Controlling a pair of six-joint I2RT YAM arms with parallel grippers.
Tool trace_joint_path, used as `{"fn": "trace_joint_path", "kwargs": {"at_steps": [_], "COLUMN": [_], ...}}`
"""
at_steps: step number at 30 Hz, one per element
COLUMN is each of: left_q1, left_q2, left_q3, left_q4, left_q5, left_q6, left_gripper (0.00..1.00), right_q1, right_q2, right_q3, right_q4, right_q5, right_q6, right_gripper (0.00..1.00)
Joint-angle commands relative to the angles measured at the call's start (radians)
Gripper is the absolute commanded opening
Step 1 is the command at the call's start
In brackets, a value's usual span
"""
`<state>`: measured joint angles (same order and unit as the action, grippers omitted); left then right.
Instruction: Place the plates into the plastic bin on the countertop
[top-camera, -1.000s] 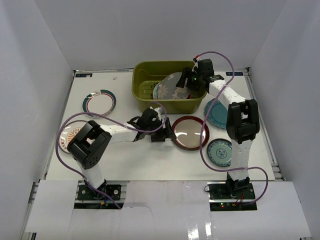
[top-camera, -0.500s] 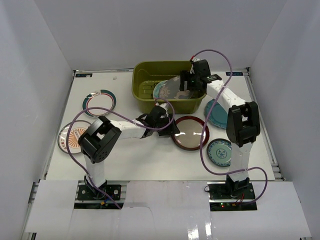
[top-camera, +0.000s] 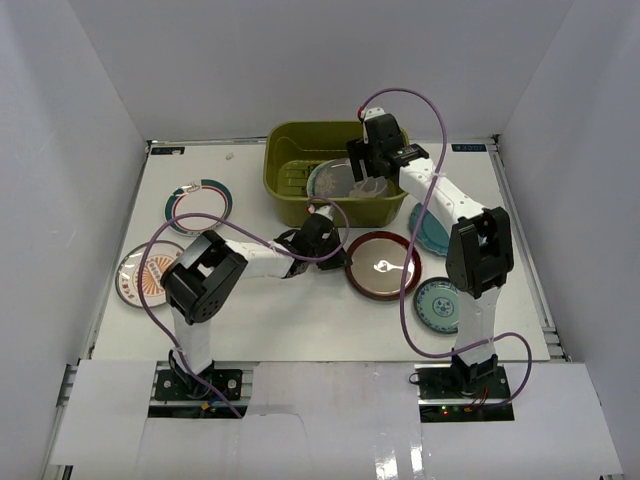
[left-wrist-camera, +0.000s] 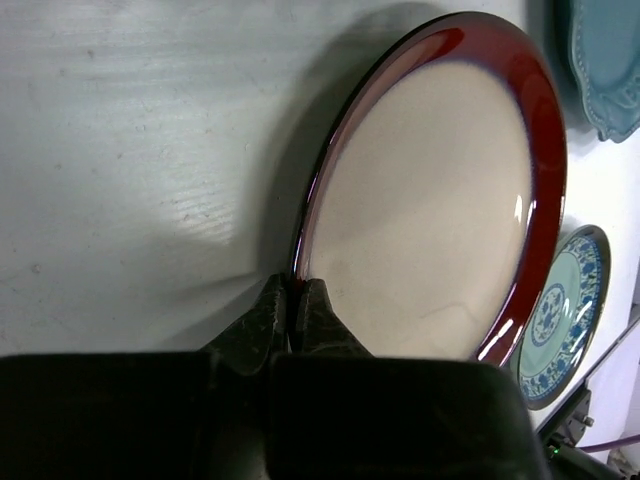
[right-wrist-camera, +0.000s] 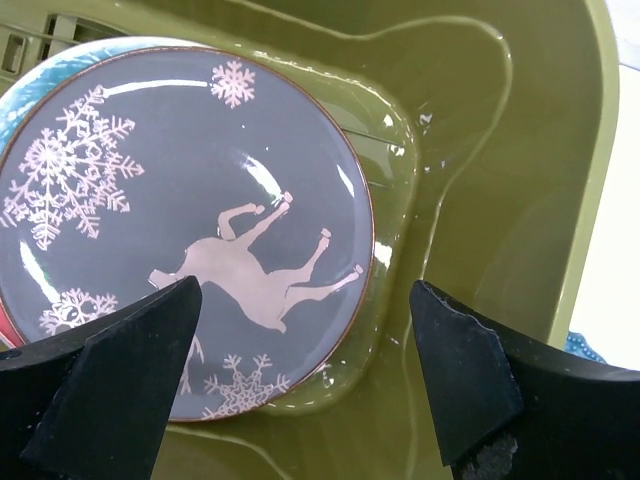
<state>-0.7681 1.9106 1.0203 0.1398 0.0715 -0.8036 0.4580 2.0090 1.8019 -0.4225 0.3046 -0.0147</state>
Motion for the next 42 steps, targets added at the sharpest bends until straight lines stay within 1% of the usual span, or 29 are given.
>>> {"fn": "trace_joint_path", "kwargs": {"at_steps": [1,3,4,5,7,8,9,10,11,12,13,14,15,16,17,19,20,21,22,23,28,31,32,34,35,36,38,41,42], "left_q1": [-0.002,-0.002,-0.002,-0.002,-0.002,0.000,0.001,0.004,0.007,0.009,0.012,0.016,0.019,0.023,0.035,0.039,0.042,0.043,0.044,0.047,0.053,0.055,0.055,0.056,0.056,0.056,0.061,0.064,0.066], "left_q2": [-0.040,-0.086,-0.113,-0.167,-0.231,-0.296,-0.330,-0.364,-0.425,-0.455,-0.485,-0.514,-0.575,-0.605,-0.633,-0.714,-0.740,-0.781,-0.800,-0.818,-0.890,-0.914,-0.921,-0.933,-0.944,-0.950,-0.960,-0.978,-0.995], "left_q3": [-0.095,-0.132,-0.150,-0.179,-0.212,-0.229,-0.264,-0.281,-0.299,-0.336,-0.356,-0.377,-0.400,-0.440,-0.456,-0.477,-0.480,-0.482,-0.479,-0.480,-0.477,-0.476,-0.476,-0.470,-0.465,-0.454,-0.442,-0.410,-0.396], "left_q4": [-0.134,-0.129,-0.126,-0.123,-0.120,-0.118,-0.115,-0.114,-0.106,-0.102,-0.097,-0.074,-0.060,-0.049,-0.040,-0.043,-0.049,-0.054,-0.060,-0.068,-0.085,-0.066,-0.054,-0.052,-0.060,-0.063,-0.063,-0.086,-0.091], "left_q5": [-0.136,-0.130,-0.124,-0.112,-0.098,-0.088,-0.079,-0.073,-0.073,-0.073,-0.037,-0.029,-0.007,0.007,0.017,0.031,0.031,0.025,0.022,0.021,0.036,0.069,0.083,0.082,0.073,0.070,0.074,0.073,0.064], "left_q6": [0.089,0.087,0.080,0.077,0.070,0.058,0.049,0.041,0.021,0.008,-0.006,-0.037,-0.054,-0.069,-0.087,-0.089,-0.085,-0.069,-0.065,-0.063,-0.068,-0.075,-0.075,-0.075,-0.075,-0.075,-0.066,-0.051,-0.046], "left_gripper": [0.00,0.00,0.00,0.00,0.00,0.00,0.00,0.00,0.00,0.00,0.00,0.00,0.00,0.00,0.00,0.00,0.00,0.00,0.00,0.00,0.00,0.00,0.00,0.00,0.00,0.00,0.00,0.00,0.00], "right_q1": [-0.004,-0.004,-0.004,-0.005,-0.005,-0.005,-0.005,-0.005,0.002,0.010,0.014,0.021,0.022,0.022,0.021,0.019,0.019,0.019,0.021,0.019,0.018,0.019,0.018,0.018,0.018,0.019,0.016,0.015,0.015], "right_q2": [-0.067,-0.124,-0.150,-0.206,-0.277,-0.314,-0.402,-0.455,-0.560,-0.608,-0.653,-0.691,-0.754,-0.783,-0.837,-0.886,-0.923,-0.937,-0.946,-0.951,-0.940,-0.903,-0.894,-0.889,-0.886,-0.886,-0.877,-0.854,-0.849], "right_q3": [0.016,-0.013,-0.024,-0.033,-0.094,-0.130,-0.177,-0.305,-0.387,-0.471,-0.618,-0.681,-0.737,-0.833,-0.878,-0.955,-1.010,-1.030,-1.049,-1.079,-1.148,-1.158,-1.162,-1.167,-1.165,-1.162,-1.150,-1.138,-1.136], "right_q4": [-0.010,0.028,0.040,0.051,0.102,0.129,0.160,0.248,0.313,0.374,0.455,0.467,0.464,0.432,0.424,0.374,0.335,0.315,0.298,0.268,0.263,0.290,0.307,0.343,0.349,0.350,0.350,0.364,0.367], "right_q5": [-0.015,-0.093,-0.120,-0.168,-0.209,-0.260,-0.292,-0.349,-0.434,-0.458,-0.467,-0.479,-0.486,-0.486,-0.496,-0.524,-0.542,-0.553,-0.562,-0.581,-0.602,-0.680,-0.740,-0.778,-0.800,-0.809,-0.843,-0.897,-0.907], "right_q6": [-0.005,0.015,0.044,0.061,0.120,0.148,0.180,0.256,0.292,0.320,0.364,0.375,0.377,0.369,0.363,0.343,0.338,0.335,0.334,0.332,0.340,0.354,0.361,0.386,0.389,0.392,0.394,0.410,0.417], "right_gripper": [0.92,1.00,0.91,0.73,0.48,0.32,0.28,0.27,0.27,0.31,0.37,0.54,0.61,0.68,0.81,0.91,0.98,1.00,0.97,0.95,0.95,0.98,0.97,0.86,0.74,0.68,0.59,0.49,0.37]}}
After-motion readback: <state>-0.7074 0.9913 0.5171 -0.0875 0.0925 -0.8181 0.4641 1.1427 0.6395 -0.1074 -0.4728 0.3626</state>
